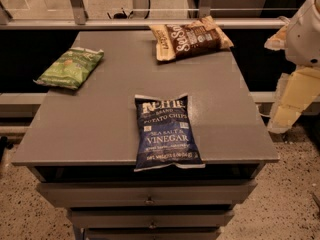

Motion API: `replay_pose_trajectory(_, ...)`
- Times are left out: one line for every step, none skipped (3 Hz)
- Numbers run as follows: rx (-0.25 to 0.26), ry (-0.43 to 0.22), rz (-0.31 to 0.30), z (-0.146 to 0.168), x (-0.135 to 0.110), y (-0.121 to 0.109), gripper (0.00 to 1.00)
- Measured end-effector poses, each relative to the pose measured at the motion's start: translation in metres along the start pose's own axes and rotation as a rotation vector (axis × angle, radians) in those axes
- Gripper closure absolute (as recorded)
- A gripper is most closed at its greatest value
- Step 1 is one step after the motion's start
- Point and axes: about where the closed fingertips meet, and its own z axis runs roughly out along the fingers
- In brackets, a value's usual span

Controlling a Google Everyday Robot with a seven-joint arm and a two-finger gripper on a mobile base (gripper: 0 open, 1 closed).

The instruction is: Pick green jalapeno chip bag

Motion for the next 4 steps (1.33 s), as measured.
replay_pose_trajectory(0.000,0.000,0.000,0.000,0.000,0.000,0.00)
replay_pose_trajectory(-0.026,-0.093,-0.136,0.020,-0.043,-0.015,0.00)
replay_pose_trajectory(-0.053,-0.197,-0.270,0.042,-0.093,-0.025,0.00)
replay_pose_trajectory(-0.081,-0.360,-0.385,0.071,-0.154,-0.038,0.00)
